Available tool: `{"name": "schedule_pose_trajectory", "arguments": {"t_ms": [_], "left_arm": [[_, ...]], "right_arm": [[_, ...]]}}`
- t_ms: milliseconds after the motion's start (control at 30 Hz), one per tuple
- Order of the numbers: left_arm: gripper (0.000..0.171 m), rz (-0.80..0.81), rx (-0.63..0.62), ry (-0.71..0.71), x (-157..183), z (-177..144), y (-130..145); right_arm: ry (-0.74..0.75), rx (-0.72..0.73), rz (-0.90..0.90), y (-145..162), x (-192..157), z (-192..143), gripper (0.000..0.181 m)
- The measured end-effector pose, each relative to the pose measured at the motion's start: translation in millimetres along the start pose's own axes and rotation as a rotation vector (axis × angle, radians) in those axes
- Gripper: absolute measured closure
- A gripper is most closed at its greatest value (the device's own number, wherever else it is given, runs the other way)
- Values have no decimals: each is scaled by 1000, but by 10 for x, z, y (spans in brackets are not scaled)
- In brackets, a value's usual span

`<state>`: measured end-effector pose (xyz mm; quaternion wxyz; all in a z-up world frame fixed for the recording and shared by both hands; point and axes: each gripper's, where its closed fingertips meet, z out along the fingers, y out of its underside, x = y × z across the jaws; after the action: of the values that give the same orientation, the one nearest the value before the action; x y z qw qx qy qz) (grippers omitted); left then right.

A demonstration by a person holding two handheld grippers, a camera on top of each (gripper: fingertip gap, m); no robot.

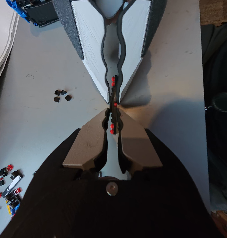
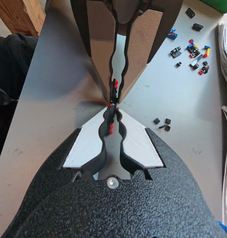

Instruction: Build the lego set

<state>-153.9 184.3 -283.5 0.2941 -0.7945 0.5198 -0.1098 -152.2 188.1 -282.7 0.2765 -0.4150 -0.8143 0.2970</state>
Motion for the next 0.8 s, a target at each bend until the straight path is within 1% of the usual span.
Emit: {"name": "schedule_pose_trajectory", "arguments": {"t_ms": [67, 167, 233, 300, 367, 467, 533, 600, 633, 667, 800], "left_arm": [[164, 37, -7, -33, 1, -3, -5], [164, 199, -39, -147, -2, -14, -8], [164, 270, -38, -201, 12, -22, -11], [165, 291, -23, -218, 55, -28, -13], [165, 275, -18, -232, 80, -31, -13], [165, 276, -47, -259, 89, -37, -8], [165, 327, -62, -313, 84, -40, -12], [164, 425, -63, -389, 70, -51, -14], [164, 458, -61, -420, 64, -54, -16], [164, 470, -59, -434, 71, -55, -20], [164, 568, -69, -498, 69, -55, -33]], "right_arm": [[26, 1, -33, -7, 0, -8, 172], [86, 3, -81, -17, 4, -16, 171], [122, 4, -138, -27, -17, -19, 171], [113, 8, -161, -32, -54, -17, 172], [80, 11, -152, -30, -78, -11, 172], [74, 14, -174, -35, -84, -7, 172], [103, 13, -158, -45, -74, -11, 172], [165, 4, -149, -54, -60, -18, 171], [204, 0, -151, -59, -46, -28, 168], [232, 2, -154, -67, -36, -39, 162], [206, -4, -151, -59, -70, -31, 165]]}}
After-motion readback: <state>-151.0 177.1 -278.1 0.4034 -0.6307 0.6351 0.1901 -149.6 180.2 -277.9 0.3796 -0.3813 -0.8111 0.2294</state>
